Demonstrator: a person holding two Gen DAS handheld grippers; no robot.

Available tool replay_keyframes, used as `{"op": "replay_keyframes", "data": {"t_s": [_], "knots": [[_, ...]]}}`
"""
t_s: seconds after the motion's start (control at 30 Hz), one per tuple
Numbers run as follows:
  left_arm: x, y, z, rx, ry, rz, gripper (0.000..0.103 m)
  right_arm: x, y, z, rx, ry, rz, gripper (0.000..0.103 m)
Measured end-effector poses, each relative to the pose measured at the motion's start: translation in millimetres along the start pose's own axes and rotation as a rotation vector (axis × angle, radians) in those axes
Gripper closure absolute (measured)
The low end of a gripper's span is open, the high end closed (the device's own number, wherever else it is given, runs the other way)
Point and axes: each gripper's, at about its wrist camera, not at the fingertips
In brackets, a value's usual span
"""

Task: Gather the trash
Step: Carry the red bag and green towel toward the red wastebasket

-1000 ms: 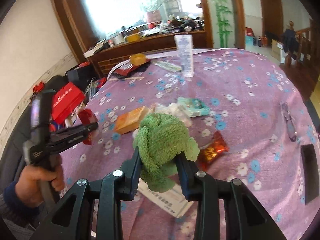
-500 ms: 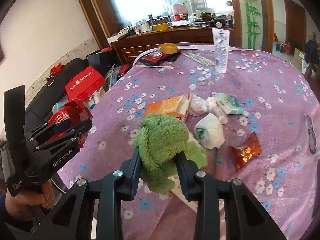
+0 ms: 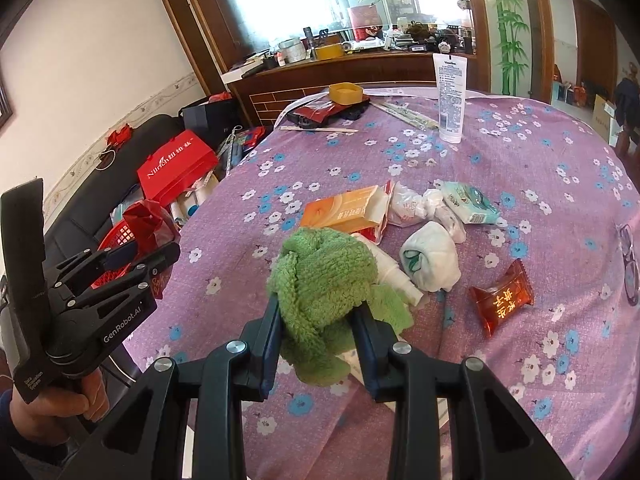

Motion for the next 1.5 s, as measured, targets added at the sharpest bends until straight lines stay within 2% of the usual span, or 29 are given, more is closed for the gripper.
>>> {"op": "replay_keyframes", "data": {"t_s": [0.9, 1.2, 1.5], "knots": [[-9.1, 17.1, 1.7, -0.002, 0.03, 0.038, 0.069, -5.3, 12.0, -3.0, 0.006, 0.029, 0.012, 0.067], [-15.2, 46.2, 21.6, 0.047, 0.007, 0.117, 0.069, 4.1, 29.1, -14.3, 0.056, 0.04, 0.064, 0.067], [-25.5, 94.6, 62.6, 0.144, -0.049, 0.243, 0.068, 23.5, 66.9, -30.3, 0.154, 0.049, 0.164, 0.067]]}}
Point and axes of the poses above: each gripper's, at about its wrist camera, not at the fingertips, and z roughly against the way its jaws point, y to its left, x to its top, and after that the axes turned 13 degrees about z, right-handed
